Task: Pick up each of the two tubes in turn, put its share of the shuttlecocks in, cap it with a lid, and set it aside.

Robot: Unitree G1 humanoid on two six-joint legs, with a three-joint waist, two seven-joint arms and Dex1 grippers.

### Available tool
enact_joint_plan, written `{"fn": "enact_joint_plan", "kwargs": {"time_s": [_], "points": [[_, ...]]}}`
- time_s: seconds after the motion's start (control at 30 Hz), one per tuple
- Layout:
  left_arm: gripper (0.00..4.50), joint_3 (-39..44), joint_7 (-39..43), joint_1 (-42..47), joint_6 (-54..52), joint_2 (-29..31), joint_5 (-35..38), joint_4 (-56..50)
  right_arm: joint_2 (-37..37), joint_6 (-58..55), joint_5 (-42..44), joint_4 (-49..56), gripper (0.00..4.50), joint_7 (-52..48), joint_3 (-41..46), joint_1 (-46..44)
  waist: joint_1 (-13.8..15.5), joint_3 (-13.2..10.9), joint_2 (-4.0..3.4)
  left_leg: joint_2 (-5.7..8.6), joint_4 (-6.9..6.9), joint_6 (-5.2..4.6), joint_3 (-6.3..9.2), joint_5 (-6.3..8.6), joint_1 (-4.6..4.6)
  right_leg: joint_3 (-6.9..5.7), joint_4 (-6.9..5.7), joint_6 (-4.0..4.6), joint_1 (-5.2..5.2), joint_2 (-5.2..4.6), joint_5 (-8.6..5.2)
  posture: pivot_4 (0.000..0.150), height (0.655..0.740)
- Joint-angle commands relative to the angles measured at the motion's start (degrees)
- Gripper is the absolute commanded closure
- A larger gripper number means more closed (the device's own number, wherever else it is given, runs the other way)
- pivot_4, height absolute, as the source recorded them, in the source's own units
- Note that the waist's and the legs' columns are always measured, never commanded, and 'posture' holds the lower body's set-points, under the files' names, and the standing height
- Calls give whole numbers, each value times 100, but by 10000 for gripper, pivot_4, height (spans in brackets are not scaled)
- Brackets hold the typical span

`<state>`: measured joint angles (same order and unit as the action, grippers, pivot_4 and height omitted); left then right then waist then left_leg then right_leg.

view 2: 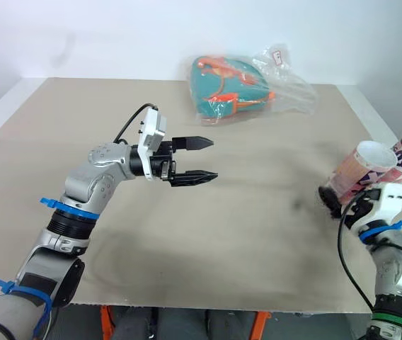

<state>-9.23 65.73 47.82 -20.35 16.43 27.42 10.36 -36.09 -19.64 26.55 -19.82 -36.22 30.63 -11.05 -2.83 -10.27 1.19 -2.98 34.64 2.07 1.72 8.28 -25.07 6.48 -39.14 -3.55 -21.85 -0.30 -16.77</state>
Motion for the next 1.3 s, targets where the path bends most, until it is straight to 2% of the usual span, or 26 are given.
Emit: {"fn": "enact_joint_plan", "kwargs": {"time_s": [0.03,0.57,0.83,0.93,1.07,1.13,1.2,1.3], "points": [[0,62,31,80,67,-12,-24,-147,-169,24,16,49,195,-189,-42,20,-2,0,0,0,0,0,0,0,0,0,0,0,0,0,0,1500,7400],[0,56,154,57,32,-37,11,-148,-552,12,-10,-128,195,-586,36,485,10,0,1,2,-1,0,1,0,-2,-1,2,-26,1,-2,-16,1500,7400],[0,120,237,-108,-189,181,108,-358,-1004,-210,128,-33,195,-1166,240,1265,24,0,2,9,0,0,6,1,-2,-2,11,-33,12,-7,-20,1500,7400],[0,200,287,-486,-441,557,149,-667,-1069,-309,266,590,195,-1479,318,1814,14,1,0,8,-4,-1,8,1,2,-2,11,-32,12,-6,-22,1500,7400],[0,374,150,-1445,-538,1228,26,-1028,-931,-645,546,2350,195,-1571,-28,2341,-53,8,-11,1,-13,-1,12,2,8,-4,10,-25,12,-1,-27,1500,7400],[0,587,79,-1891,-661,1393,238,-1306,-809,-841,705,2937,195,-1496,-321,2283,-94,6,-9,-6,-14,0,11,1,10,-4,9,-19,11,4,-24,1500,7400],[0,940,-268,-2498,-959,1552,381,-1530,-601,-1050,781,3600,195,-1367,-1011,1866,-123,5,-7,-5,-9,2,11,-2,9,-5,8,-24,11,-1,-17,1500,7400],[0,1513,-848,-3283,-1095,1527,586,-2035,-327,-1278,839,3986,195,-1332,-1818,1105,-152,3,-6,-16,-5,0,0,-8,17,-1,8,-5,8,-2,-3,1500,7400]]}}
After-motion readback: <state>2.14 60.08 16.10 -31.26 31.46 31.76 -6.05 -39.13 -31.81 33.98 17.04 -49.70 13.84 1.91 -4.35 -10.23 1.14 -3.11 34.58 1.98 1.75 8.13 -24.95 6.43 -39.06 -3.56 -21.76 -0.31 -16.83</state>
